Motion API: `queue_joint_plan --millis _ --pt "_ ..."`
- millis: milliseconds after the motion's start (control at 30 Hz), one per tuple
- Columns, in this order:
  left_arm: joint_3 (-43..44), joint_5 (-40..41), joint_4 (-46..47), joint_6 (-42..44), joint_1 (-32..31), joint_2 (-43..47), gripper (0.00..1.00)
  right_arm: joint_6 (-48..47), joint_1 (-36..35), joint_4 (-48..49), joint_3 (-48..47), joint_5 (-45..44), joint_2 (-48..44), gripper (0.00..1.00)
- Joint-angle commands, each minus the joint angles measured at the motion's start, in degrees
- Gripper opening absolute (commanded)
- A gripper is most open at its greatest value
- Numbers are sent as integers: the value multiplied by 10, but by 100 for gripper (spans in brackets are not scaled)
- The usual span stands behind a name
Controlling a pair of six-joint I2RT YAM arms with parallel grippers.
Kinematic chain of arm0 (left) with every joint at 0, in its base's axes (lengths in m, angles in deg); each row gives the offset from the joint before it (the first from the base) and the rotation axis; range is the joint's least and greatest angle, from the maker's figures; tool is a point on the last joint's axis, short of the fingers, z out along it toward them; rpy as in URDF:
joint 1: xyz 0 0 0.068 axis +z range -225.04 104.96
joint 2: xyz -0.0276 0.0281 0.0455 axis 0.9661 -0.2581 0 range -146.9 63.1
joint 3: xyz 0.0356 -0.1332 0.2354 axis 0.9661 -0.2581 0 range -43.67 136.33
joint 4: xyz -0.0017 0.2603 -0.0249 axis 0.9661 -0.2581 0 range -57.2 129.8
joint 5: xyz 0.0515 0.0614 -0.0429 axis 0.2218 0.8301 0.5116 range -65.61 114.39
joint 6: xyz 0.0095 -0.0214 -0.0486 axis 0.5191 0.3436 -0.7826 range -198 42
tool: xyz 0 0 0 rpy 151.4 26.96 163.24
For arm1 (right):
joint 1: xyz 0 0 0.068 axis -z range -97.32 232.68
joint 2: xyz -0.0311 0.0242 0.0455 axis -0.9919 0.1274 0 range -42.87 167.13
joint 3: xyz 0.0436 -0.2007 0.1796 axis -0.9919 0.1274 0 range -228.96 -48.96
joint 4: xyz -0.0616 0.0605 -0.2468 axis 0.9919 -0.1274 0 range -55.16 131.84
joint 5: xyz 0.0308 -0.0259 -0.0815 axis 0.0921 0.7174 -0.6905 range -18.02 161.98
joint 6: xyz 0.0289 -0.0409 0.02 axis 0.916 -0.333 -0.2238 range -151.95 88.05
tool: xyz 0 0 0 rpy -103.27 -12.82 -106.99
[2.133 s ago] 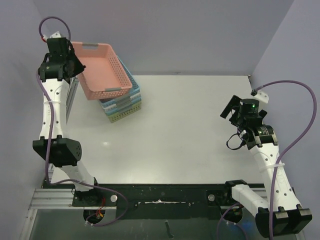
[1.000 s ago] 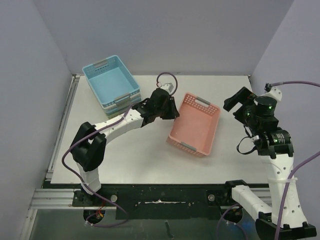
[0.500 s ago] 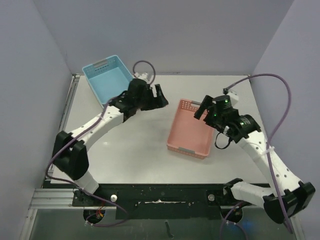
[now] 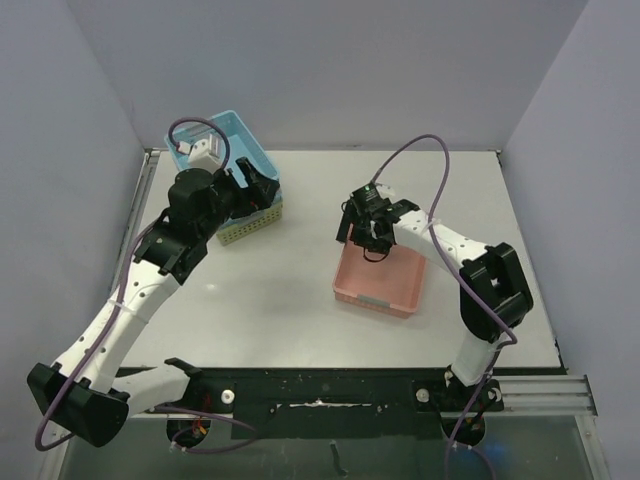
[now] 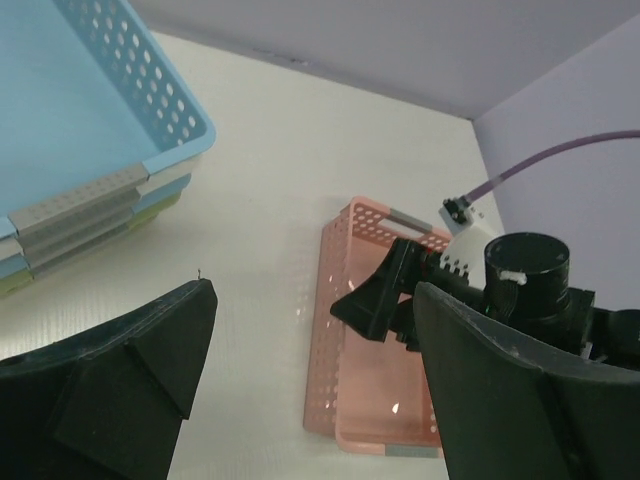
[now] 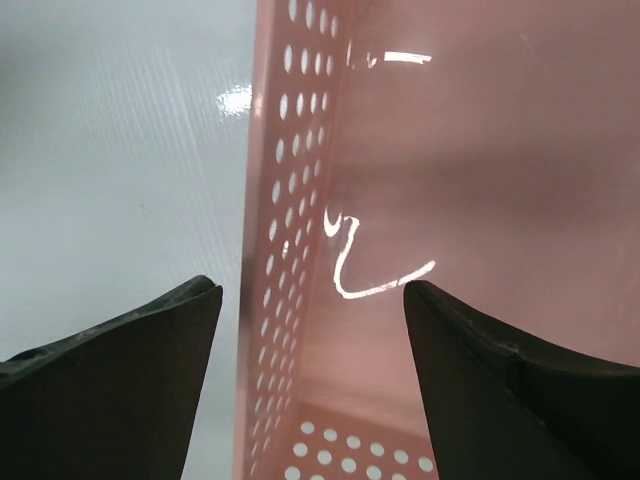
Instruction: Turn the large container upside down
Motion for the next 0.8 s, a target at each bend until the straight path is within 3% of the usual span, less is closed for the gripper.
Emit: queue_joint_plan --millis 0,200,333,500,633,767 --pt "-8 -7 -13 -4 2 -12 80 -10 1 59 -48 19 21 72" --pt "-20 -8 -16 0 2 -4 79 -17 0 56 -70 27 42 43" --pt "-25 -6 -15 1 2 -4 79 -36 0 63 -89 52 49 2" --pt "-13 -17 -8 -1 2 -14 79 -43 0 98 -126 171 38 0" --pt "14 -21 -12 7 2 -24 79 4 1 246 -95 307 -23 0" --pt "47 -32 -23 6 2 -22 79 83 24 375 -28 372 -78 0"
